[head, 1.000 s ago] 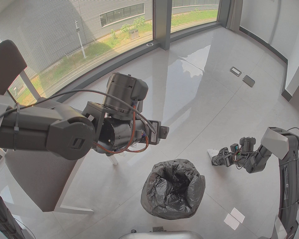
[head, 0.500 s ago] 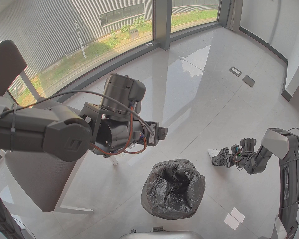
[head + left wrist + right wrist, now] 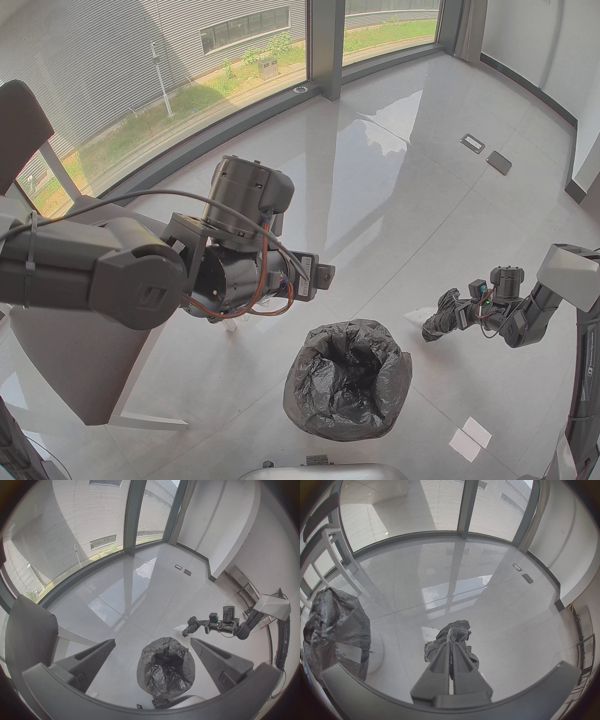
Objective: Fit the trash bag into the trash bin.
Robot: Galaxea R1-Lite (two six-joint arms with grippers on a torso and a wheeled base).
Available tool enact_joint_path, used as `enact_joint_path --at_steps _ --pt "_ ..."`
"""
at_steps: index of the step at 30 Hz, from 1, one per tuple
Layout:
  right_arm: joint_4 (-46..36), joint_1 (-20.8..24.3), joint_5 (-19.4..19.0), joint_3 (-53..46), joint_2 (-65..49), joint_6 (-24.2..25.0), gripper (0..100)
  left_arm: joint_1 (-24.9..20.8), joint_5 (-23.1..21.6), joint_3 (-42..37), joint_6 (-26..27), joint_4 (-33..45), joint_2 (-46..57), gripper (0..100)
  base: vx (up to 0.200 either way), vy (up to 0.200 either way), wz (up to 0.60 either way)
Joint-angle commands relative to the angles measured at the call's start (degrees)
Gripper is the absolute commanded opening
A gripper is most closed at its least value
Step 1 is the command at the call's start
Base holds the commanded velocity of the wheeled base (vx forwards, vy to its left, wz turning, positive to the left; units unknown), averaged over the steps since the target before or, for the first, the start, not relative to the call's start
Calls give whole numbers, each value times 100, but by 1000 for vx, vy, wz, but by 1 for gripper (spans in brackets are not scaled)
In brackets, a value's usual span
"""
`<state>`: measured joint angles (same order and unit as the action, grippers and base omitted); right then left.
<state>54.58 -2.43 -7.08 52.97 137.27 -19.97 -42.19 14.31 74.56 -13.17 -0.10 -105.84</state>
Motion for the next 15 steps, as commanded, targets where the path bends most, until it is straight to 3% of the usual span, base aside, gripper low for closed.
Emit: enact_joint_path --at_steps 1,15 --pt "53 172 -4 -463 -833 -25 0 9 1 -99 -2 -8 -33 100 0 0 0" --pt "79 603 -12 -1438 -2521 -271 0 9 -7 -319 -11 10 -60 100 0 0 0"
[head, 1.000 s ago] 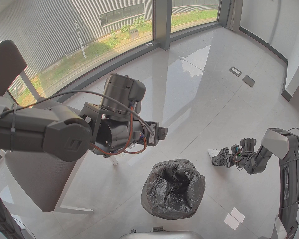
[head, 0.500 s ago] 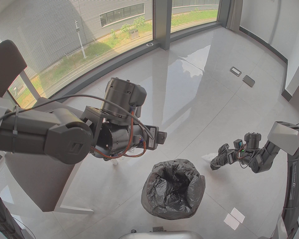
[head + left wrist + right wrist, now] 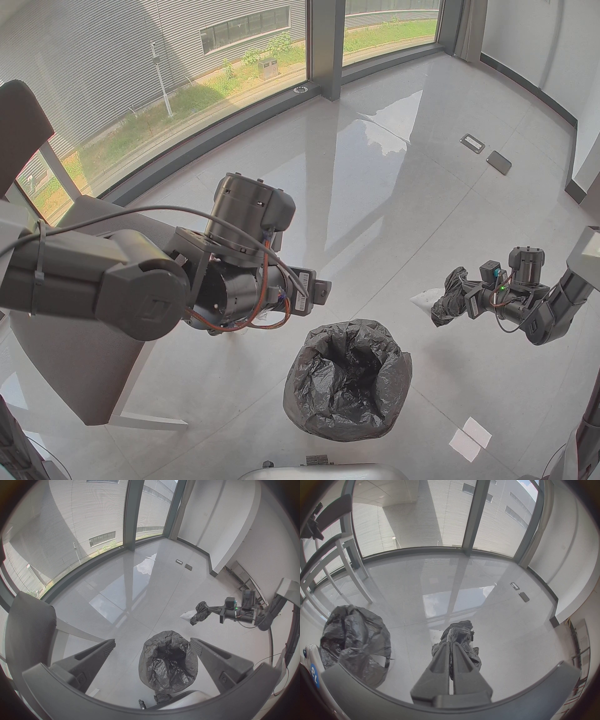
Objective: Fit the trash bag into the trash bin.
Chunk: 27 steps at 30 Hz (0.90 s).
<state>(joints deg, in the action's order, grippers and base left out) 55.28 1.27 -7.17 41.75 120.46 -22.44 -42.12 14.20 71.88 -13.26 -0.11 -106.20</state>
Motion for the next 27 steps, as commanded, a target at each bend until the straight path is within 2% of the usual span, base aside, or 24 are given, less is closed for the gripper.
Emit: enact_joint_path --at_steps 1,4,11,13,20,22,27 --pt "9 286 -4 -352 -945 -23 0 2 4 -60 -1 11 -23 100 0 0 0" --pt "-18 409 -4 -431 -1226 -32 0 11 4 -95 -1 11 -23 100 0 0 0" --pt "-62 1139 -4 -756 -1964 -76 0 2 12 -139 -1 11 -23 100 0 0 0" --pt "-70 1183 -4 -765 -2000 -76 0 2 12 -139 -1 11 -23 100 0 0 0" --pt "-668 1798 -74 -800 -2632 -155 0 -7 12 -148 -10 11 -14 100 0 0 0" --pt "-712 1877 -74 -809 -2676 -155 0 -16 12 -148 -10 11 -14 100 0 0 0" --pt "-826 2431 -83 -976 -2764 -155 0 -42 21 -148 -45 11 -6 100 0 0 0"
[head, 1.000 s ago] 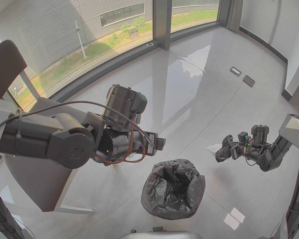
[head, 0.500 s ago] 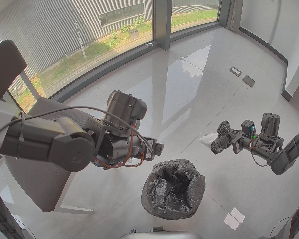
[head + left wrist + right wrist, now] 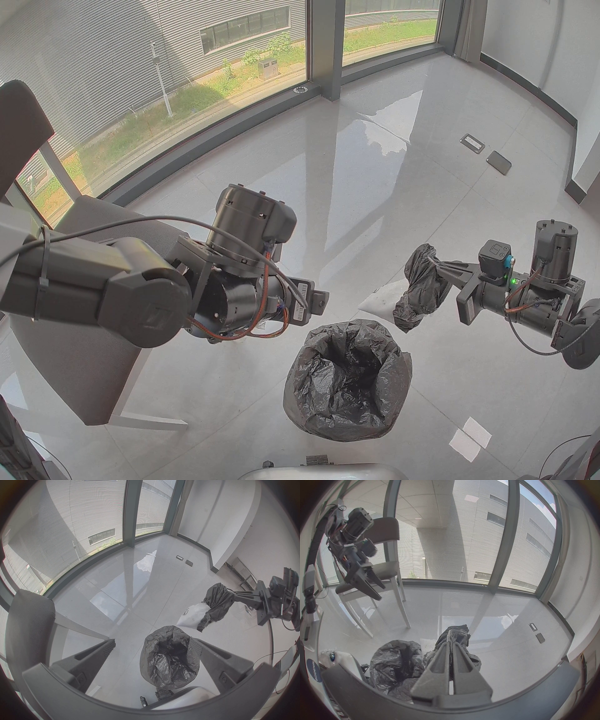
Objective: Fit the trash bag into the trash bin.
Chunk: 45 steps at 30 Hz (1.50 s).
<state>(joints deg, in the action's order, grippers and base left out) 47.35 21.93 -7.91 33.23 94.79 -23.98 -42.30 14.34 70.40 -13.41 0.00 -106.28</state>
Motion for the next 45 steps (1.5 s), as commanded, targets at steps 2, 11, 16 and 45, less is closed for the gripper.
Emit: enact_joint_path --at_steps 2,11,16,45 --pt "-33 549 -17 -194 -198 -2 0 -24 8 0 -30 0 11 100 0 0 0" --pt "-121 1199 -149 -792 -181 16 0 -156 8 -9 -48 0 63 100 0 0 0" --pt "-121 1323 -202 -809 -128 7 0 -182 34 18 -65 -18 55 100 0 0 0" --pt "-261 1199 -264 -757 83 42 100 -103 34 9 -74 -18 441 100 0 0 0"
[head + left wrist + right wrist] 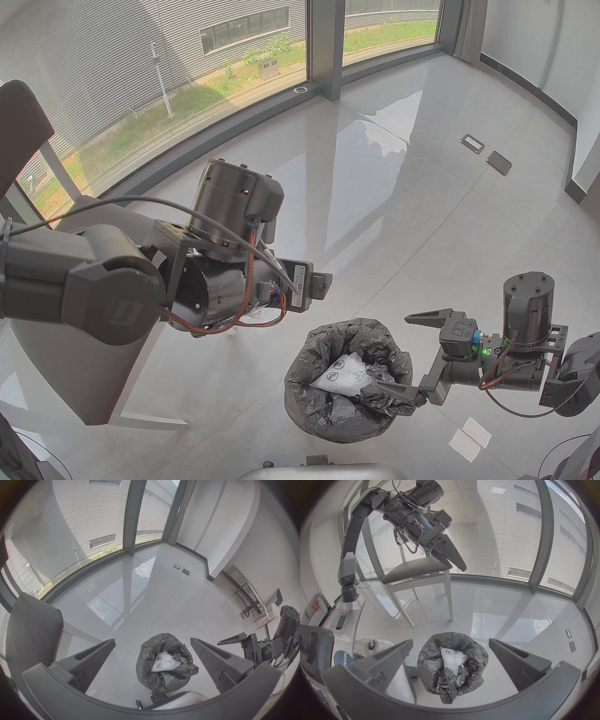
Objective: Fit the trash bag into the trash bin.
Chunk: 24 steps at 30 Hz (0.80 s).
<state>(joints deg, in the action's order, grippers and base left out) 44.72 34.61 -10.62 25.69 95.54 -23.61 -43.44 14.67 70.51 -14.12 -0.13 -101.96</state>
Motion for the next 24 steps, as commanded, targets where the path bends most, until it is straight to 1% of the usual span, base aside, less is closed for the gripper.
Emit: enact_joint_path --at_steps 1,6,8,9,10,11,13,14,16,17,18,19,20,22,23,24 --pt "11 -86 7 -2 9 6 100 10 10 -2 -3 -4 10 100 0 0 0" --pt "28 -270 16 7 -26 23 100 19 10 -2 -3 -22 10 100 0 0 0" --pt "37 -420 95 15 -35 67 100 107 10 7 -3 -31 54 100 0 0 0" --pt "37 -420 95 15 -35 67 100 107 10 7 -3 -31 54 100 0 0 0" --pt "64 -604 253 -11 -114 120 100 213 10 15 23 -39 185 100 0 0 0" --pt "72 -692 394 -29 -193 155 100 283 10 15 49 -39 273 100 0 0 0" --pt "37 -947 833 -37 -501 305 100 547 1 15 164 -39 537 100 0 0 0" --pt "11 -1123 1106 -20 -712 463 100 766 -8 15 304 -39 757 100 0 0 0" --pt "-42 -1404 1317 -37 -1020 691 100 1135 -34 7 559 -22 1091 100 0 0 0" --pt "-191 -1642 1431 -55 -1345 788 100 1461 -69 -2 823 13 1407 100 0 0 0" --pt "-218 -1668 1440 -55 -1389 797 100 1487 -78 -2 849 22 1434 100 0 0 0" --pt "-587 -1923 1510 -46 -1775 806 100 1795 -95 -11 1130 49 1759 100 0 0 0" --pt "-956 -2116 1528 7 -2101 814 100 1918 -25 -11 1324 101 1987 100 0 0 0" --pt "-1545 -2318 1536 86 -2558 814 100 2111 10 -20 1535 268 2304 100 0 0 0" --pt "-2468 -2538 1545 341 -3243 823 100 2357 72 68 1728 778 2849 100 0 0 0" --pt "-2784 -2582 1545 429 -3454 823 100 2419 98 103 1763 980 3033 100 0 0 0"
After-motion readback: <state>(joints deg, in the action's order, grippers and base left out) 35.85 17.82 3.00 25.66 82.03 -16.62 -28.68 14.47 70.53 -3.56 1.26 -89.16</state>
